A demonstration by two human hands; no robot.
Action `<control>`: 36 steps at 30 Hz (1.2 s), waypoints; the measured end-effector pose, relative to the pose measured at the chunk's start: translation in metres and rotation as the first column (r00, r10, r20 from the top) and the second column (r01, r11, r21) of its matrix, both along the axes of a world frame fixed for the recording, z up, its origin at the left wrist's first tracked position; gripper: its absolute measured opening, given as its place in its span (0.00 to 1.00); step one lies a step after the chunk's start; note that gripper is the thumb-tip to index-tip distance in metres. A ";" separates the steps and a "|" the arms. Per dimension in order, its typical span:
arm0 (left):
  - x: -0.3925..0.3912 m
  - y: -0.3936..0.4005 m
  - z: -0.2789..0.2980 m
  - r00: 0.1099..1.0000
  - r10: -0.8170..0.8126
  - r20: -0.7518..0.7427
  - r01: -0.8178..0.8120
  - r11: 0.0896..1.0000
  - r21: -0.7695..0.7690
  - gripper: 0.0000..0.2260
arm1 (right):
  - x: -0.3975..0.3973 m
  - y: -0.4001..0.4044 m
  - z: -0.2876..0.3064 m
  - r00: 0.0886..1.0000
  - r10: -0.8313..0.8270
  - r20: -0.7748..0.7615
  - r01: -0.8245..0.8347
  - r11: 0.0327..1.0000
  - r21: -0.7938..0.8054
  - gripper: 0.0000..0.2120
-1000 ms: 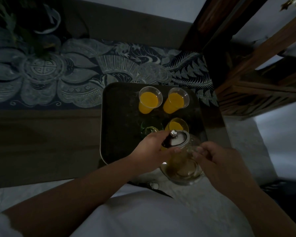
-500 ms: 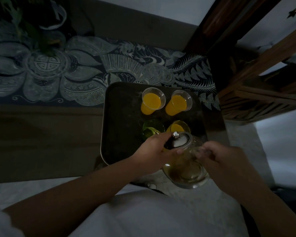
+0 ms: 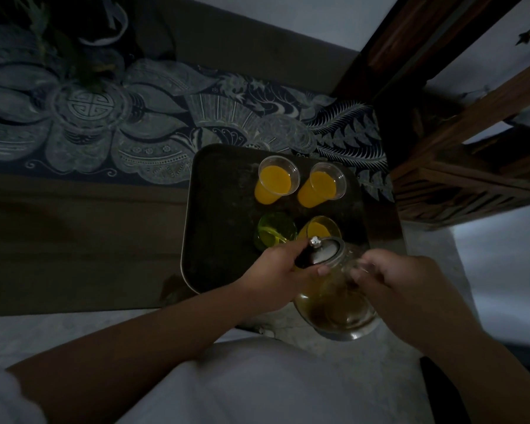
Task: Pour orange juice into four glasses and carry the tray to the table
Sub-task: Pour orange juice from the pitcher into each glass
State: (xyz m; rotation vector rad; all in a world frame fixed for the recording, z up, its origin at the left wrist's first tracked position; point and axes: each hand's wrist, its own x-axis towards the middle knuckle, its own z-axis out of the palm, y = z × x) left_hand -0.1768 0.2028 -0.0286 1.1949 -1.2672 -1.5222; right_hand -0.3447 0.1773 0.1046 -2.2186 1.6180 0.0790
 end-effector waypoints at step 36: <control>-0.007 0.004 -0.010 0.987 0.075 -0.143 -0.065 0.995 0.077 0.09 | 0.021 -0.001 0.010 0.995 0.031 -0.090 -0.035 0.999 -0.039 0.13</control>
